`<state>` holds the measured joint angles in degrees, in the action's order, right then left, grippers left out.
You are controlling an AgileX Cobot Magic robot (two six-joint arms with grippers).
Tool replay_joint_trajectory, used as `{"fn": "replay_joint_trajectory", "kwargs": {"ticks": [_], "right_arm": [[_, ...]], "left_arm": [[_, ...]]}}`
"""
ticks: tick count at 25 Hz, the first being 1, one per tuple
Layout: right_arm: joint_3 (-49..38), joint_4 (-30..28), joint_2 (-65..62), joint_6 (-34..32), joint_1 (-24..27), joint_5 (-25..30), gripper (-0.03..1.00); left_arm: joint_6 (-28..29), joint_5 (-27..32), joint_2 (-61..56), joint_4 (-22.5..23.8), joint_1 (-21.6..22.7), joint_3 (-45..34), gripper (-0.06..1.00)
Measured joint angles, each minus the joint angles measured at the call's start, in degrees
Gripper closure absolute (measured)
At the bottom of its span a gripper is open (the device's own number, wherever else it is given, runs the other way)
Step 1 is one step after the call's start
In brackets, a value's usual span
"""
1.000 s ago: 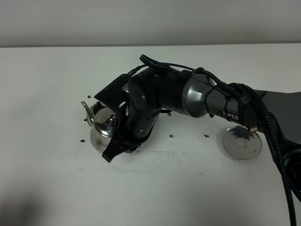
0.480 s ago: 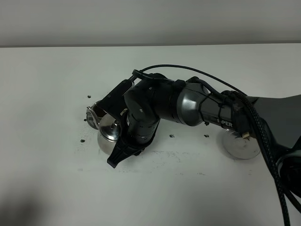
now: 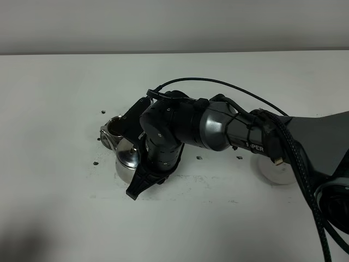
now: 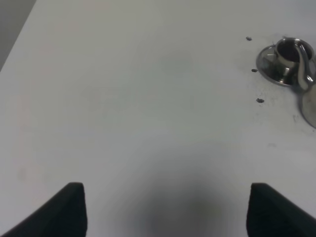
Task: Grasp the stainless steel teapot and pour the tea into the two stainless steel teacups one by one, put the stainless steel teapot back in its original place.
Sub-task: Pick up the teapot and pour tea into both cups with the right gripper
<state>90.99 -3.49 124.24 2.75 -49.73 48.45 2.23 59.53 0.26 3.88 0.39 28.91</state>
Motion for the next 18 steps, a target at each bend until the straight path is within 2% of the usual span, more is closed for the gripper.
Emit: {"fn": "replay_joint_trajectory", "kwargs": {"ticks": [7,11,15,18], "right_arm": [[0.1,-0.1,-7.6,1.5,0.8,3.6,0.77],[0.2,-0.2,-11.5,6.4,5.5,4.7,0.77],[0.2,-1.9,-12.9,18.7,13.1,4.7,0.77],[0.2,-2.7,-13.0,33.2,18.7,2.6,0.77]], "left_arm": [[0.0,0.0,0.0,0.0,0.0,0.0,0.29],[0.0,0.0,0.0,0.0,0.0,0.0,0.29],[0.0,0.0,0.0,0.0,0.0,0.0,0.29],[0.0,0.0,0.0,0.0,0.0,0.0,0.29]]}}
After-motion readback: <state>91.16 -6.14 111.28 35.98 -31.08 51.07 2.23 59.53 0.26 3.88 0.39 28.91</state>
